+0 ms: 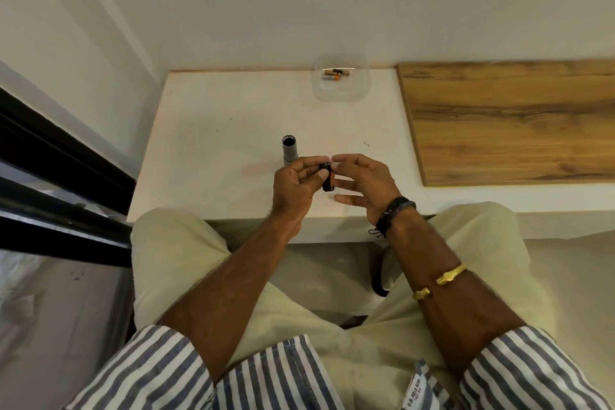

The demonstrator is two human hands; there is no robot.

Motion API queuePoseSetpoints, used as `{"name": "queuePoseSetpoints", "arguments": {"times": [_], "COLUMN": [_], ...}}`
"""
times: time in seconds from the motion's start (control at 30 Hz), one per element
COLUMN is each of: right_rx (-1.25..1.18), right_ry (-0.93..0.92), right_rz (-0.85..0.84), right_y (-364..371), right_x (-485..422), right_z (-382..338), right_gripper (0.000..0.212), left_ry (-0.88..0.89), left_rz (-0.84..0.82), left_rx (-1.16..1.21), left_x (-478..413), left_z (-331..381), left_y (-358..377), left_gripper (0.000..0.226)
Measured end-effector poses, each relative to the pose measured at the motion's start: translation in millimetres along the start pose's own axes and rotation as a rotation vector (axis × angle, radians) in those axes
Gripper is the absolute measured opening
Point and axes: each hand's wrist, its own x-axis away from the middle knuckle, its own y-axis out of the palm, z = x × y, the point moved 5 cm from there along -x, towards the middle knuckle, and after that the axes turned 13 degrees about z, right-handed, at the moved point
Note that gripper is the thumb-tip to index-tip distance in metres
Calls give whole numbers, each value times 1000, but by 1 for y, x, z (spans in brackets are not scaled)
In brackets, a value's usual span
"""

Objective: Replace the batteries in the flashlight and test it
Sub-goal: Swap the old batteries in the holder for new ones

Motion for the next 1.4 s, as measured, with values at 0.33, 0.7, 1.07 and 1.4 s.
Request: {"name": "queuePoseSetpoints", "arguments": {"times": [0.33, 0.7, 1.07, 1.4], "right_rx": [-55, 111, 439, 449], "right_ry": [-220, -240, -339, -394], "right_rz": [228, 646, 643, 704], "right_y": [-18, -73, -67, -67], "right_x": [-9, -49, -57, -51], "right_z": [-12, 1, 9, 3], "right_gripper": [11, 14, 7, 15], "left_ry": [-471, -613, -737, -696], "left_rz": [-2, 13, -117, -135], "left_rx": [381, 509, 598, 579], "left_x": [-1, 1, 12, 12], "left_z": [-19, -23, -17, -12], "left_y": [0, 0, 5, 6], "left_gripper": [22, 15, 26, 24]}}
